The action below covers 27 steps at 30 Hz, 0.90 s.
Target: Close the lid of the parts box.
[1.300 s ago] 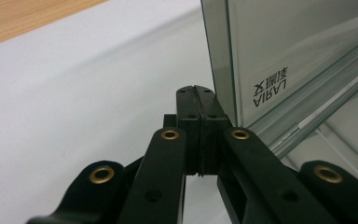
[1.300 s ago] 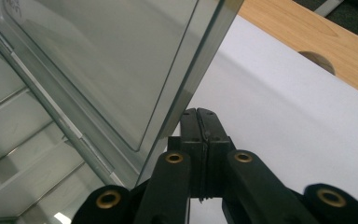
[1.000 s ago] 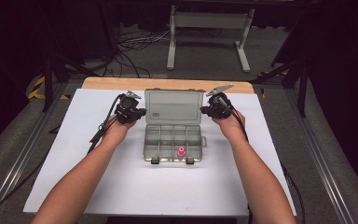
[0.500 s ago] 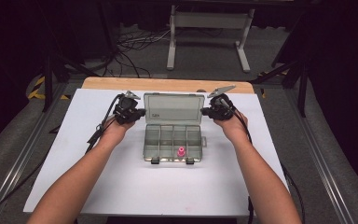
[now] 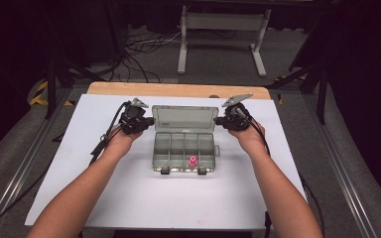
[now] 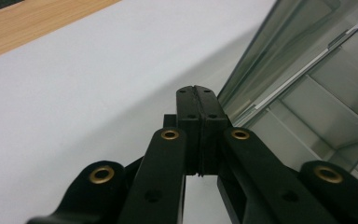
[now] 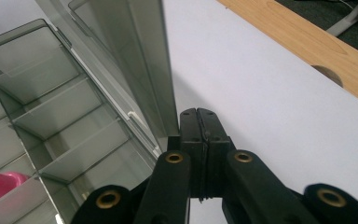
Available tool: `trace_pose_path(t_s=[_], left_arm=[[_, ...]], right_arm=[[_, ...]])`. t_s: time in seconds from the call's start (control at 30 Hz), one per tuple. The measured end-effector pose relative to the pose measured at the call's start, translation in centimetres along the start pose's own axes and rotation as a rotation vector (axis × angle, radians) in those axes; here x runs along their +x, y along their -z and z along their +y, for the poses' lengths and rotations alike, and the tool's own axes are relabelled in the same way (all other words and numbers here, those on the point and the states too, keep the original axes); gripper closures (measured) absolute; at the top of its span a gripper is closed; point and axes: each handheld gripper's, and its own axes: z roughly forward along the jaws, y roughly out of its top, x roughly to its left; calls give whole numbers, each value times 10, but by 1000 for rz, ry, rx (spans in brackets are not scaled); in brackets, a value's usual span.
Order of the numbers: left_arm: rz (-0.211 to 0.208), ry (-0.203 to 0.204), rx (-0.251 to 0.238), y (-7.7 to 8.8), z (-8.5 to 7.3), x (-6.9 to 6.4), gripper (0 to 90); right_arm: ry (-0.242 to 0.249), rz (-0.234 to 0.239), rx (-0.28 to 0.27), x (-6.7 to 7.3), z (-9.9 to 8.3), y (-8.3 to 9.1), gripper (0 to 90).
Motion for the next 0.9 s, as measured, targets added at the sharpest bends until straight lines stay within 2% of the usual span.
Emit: trace_pose_path(t_s=[0.3, 0.9], left_arm=[[-4, -13, -6, 5, -3, -3, 898], [-34, -13, -15, 11, -12, -8, 898]], right_arm=[[9, 15, -2, 3, -3, 3, 900], [30, 42, -7, 12, -11, 9, 900]])
